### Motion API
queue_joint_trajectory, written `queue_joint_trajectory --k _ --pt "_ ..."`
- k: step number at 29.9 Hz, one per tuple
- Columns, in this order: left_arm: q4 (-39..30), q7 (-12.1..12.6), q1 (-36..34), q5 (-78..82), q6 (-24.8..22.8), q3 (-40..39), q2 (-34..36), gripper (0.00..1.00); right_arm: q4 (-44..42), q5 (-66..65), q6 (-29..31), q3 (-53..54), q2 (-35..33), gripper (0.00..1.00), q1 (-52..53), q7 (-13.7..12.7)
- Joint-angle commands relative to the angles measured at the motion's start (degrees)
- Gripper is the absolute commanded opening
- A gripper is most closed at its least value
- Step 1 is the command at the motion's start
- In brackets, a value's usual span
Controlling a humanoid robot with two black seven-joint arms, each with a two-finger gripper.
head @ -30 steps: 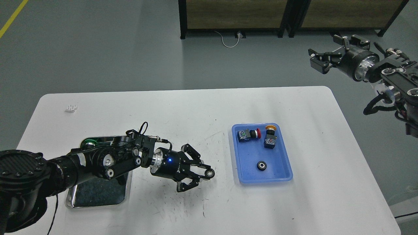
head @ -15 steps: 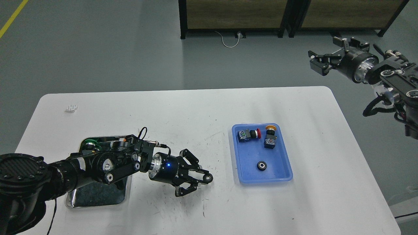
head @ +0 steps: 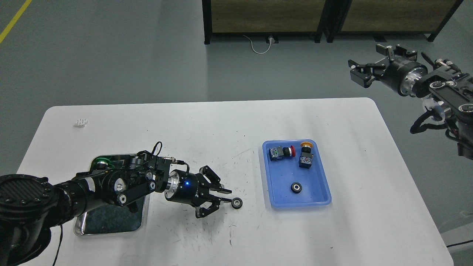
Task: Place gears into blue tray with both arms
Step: 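Release the gear on the table beside the blue tray and raise the left arm, then move the right gripper down over the gear on the table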
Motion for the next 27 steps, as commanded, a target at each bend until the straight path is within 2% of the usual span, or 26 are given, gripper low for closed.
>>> queue_joint_trajectory --k 1,2,3,6,10,17,27 --pt "0.3 0.0 -0.7 -3.6 0.1 -2.3 0.0 0.74 0.3 0.1 0.1 0.0 0.0 0.90 0.1 0.0" --pt "0.8 0.0 -0.8 -5.6 0.1 -3.3 0.0 0.84 0.4 0.1 0.3 -0.1 0.0 0.91 0.2 0.0" --pt "1.6 0.0 -1.4 -8.0 0.1 -4.4 0.0 0.91 0.5 0.1 0.4 -0.1 0.0 0.91 0.2 0.0" --pt "4.5 0.0 -3.4 -13.8 0.1 -7.2 0.0 0.97 1.7 0.2 1.1 -0.4 0.0 0.91 0.2 0.0" --pt "6.7 0.0 -5.2 -17.3 0.0 -10.4 0.8 0.98 5.6 0.2 2.7 -4.2 0.0 0.92 0.1 0.1" --pt "6.9 0.0 -6.2 -17.6 -0.5 -18.8 10.4 0.98 11.5 0.0 4.4 -9.6 1.8 0.92 -1.4 0.2" --pt "6.9 3.6 -6.3 -19.7 -0.5 -26.8 20.5 0.98 20.2 -0.6 7.4 -19.8 6.0 0.93 -1.8 0.2"
